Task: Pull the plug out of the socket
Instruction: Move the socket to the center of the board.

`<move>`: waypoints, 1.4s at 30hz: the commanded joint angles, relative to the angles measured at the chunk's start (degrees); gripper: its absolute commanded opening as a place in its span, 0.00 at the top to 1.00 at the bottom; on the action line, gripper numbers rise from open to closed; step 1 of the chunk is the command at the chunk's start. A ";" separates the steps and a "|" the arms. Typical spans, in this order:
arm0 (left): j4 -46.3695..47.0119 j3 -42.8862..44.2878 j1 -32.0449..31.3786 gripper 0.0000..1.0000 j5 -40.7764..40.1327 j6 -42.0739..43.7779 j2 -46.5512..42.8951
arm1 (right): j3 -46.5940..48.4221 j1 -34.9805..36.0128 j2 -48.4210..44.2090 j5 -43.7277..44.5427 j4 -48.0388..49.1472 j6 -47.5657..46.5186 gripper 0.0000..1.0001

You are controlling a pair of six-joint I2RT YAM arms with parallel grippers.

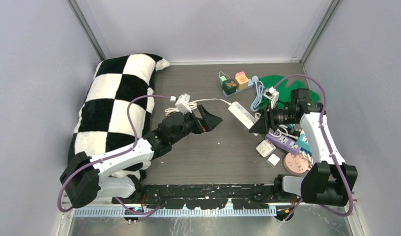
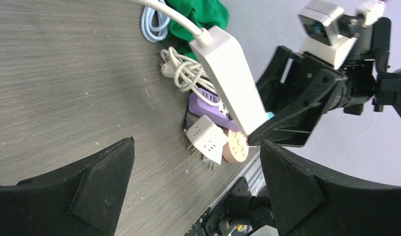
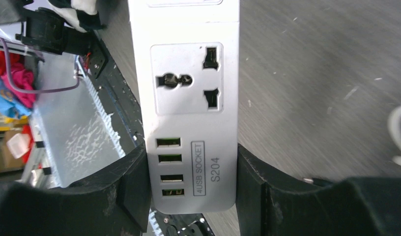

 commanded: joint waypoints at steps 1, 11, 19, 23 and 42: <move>7.03 -4.19 2.68 0.00 1.33 0.73 -3.51 | 7.03 -1.64 -2.67 -1.88 -10.07 -10.24 0.99; 7.52 -7.98 4.34 0.00 1.45 -0.20 -6.19 | 24.46 -2.29 -0.07 -1.40 -20.14 -11.03 0.99; 4.68 -10.66 6.07 0.00 -0.22 -0.52 -11.22 | 34.25 -2.46 1.20 0.01 -19.96 -6.49 0.99; 4.25 -11.96 6.40 0.00 -0.84 -0.69 -12.84 | 38.40 -2.56 1.38 -0.60 -20.06 -5.03 0.99; 5.20 -14.35 6.69 0.00 -1.13 -2.08 -13.29 | 62.74 -6.81 6.30 -1.52 -17.55 2.80 0.99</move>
